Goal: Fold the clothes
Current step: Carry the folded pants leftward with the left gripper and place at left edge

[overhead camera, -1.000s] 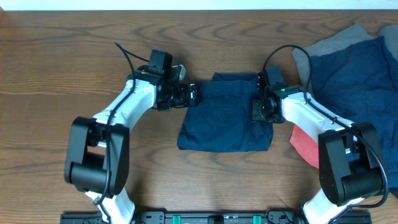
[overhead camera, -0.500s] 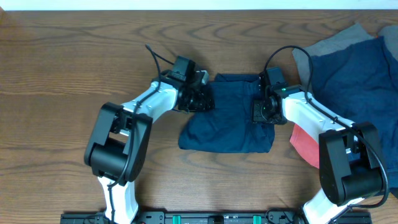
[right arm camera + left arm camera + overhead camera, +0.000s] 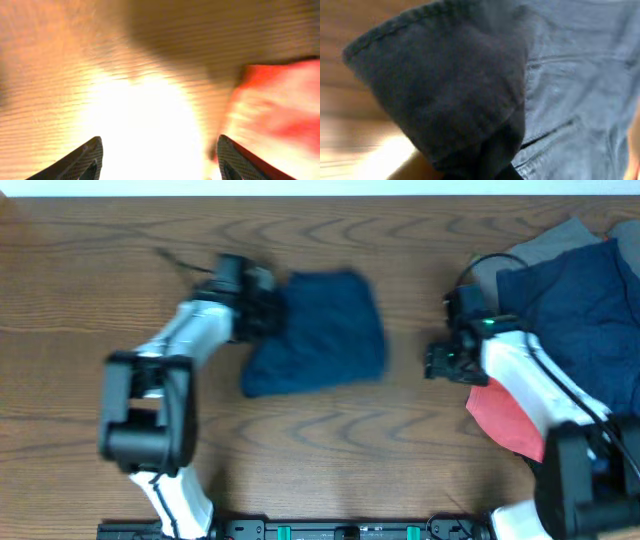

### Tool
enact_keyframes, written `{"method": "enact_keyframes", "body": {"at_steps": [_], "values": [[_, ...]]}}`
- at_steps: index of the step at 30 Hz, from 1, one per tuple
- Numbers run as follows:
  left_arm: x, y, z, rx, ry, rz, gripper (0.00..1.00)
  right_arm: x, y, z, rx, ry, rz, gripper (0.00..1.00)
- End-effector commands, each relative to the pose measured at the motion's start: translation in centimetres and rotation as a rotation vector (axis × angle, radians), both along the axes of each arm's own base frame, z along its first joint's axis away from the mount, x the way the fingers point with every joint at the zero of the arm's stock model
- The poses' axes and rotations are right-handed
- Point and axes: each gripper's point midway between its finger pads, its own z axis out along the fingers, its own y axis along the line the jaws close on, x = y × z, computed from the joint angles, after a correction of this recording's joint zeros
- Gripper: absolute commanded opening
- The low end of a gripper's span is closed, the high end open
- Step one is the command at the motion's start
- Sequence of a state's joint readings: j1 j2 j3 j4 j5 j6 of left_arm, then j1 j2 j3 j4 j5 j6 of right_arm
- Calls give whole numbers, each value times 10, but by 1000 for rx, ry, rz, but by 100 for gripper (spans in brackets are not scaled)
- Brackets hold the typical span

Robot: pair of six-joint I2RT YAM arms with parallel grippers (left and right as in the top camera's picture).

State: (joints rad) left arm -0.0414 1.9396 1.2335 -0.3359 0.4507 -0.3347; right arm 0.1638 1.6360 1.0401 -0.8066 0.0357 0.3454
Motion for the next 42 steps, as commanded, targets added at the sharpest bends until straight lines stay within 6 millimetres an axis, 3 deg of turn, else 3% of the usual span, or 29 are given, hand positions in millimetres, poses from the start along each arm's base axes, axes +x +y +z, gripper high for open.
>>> {"method": "enact_keyframes", "body": {"at_steps": [1,6,9,13,14,16,17,19,20,21,25,29,31,35,36,42], "values": [[19,94,31,56,-64,300,5,0,-10,24,-27,-64,27,71],[4,210,36,-2,-47,652,7,-6,-10,33,-26,-71,26,72],[-14,262,36,1,-47,771,8,-9,-11,32,-27,-58,27,72],[-34,295,34,7,-32,847,9,-8,-11,32,-27,-62,26,72],[-37,300,33,8,-28,858,14,-8,-11,32,-27,-63,26,72],[-42,307,33,16,-26,862,34,-9,-11,32,-27,-62,26,72],[-44,308,32,17,-23,863,55,-9,-11,32,-27,-61,26,72],[-46,309,31,17,-15,866,76,-9,-11,32,-27,-61,26,72],[-48,309,31,16,-9,870,82,-9,-11,32,-27,-61,26,72],[-50,309,32,15,-3,873,98,-9,-11,32,-27,-61,26,72],[-53,308,47,23,-22,875,98,-9,-11,32,-27,-61,26,74],[-55,302,84,40,-94,861,98,-8,-9,32,-18,-62,27,77],[-57,292,104,45,-122,845,98,-7,-3,32,14,-65,27,83],[-55,255,122,79,-141,716,98,1,18,36,146,-95,-3,99],[-53,242,122,89,-136,663,98,4,23,38,174,-106,2,99],[-65,157,98,102,25,427,98,14,35,43,244,-147,23,99]]}}
